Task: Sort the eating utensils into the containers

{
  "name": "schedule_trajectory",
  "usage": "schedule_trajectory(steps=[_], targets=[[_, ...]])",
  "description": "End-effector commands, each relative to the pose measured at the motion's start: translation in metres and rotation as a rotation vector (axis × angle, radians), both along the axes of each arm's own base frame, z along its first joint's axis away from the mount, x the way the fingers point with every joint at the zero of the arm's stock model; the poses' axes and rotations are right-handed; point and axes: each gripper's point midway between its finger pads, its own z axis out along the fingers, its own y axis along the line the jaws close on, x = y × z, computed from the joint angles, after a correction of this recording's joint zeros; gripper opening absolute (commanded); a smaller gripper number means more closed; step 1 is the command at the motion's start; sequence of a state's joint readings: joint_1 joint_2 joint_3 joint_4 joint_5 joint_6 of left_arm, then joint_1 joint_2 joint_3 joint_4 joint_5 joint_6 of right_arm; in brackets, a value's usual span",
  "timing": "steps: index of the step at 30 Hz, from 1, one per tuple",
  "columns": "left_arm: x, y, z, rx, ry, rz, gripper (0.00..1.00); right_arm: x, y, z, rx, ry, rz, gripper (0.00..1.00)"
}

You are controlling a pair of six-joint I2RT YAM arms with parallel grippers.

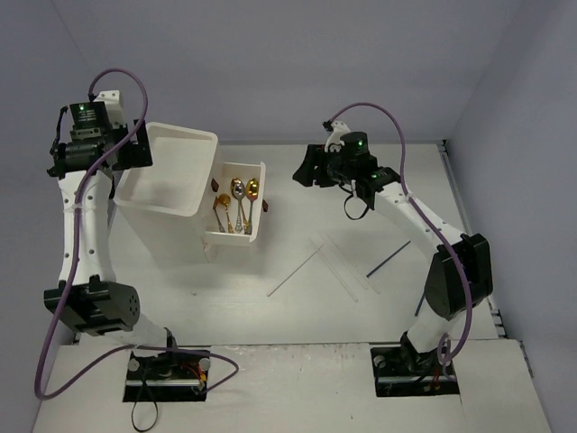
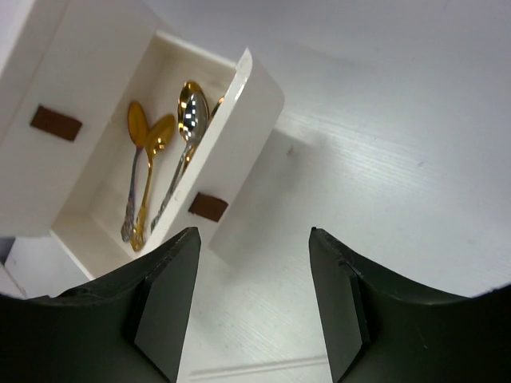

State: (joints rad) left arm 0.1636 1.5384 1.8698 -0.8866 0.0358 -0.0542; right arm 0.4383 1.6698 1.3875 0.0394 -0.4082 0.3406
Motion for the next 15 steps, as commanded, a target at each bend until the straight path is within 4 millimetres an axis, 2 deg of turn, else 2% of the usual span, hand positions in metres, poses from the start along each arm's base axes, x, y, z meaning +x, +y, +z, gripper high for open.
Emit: schedule_trajectory(steps=[1,3,7,10,12,15], targets=[[0.028,-0.002,0.014,-0.043,-0.063,-0.115,0.89,-0.013,0.02,-0.009,-0.011,-0.086,0.268,0.54],[0.038,0.002,0.006,-0.023,-0.04,-0.135,0.86,-0.012,0.024,-0.021,-0.028,-0.09,0.317,0.54],[0.05,0.004,-0.009,-0.019,-0.007,-0.153,0.74,-0.002,0.028,-0.034,-0.068,-0.124,0.364,0.54],[0.059,0.004,-0.02,-0.025,0.014,-0.168,0.7,0.001,0.033,-0.046,-0.086,-0.145,0.426,0.54],[0.063,0.003,-0.027,-0.034,0.027,-0.187,0.64,0.002,0.038,-0.056,-0.086,-0.147,0.471,0.54],[0.068,0.002,-0.036,-0.039,0.045,-0.197,0.59,-0.005,0.05,-0.068,-0.065,-0.143,0.56,0.55]])
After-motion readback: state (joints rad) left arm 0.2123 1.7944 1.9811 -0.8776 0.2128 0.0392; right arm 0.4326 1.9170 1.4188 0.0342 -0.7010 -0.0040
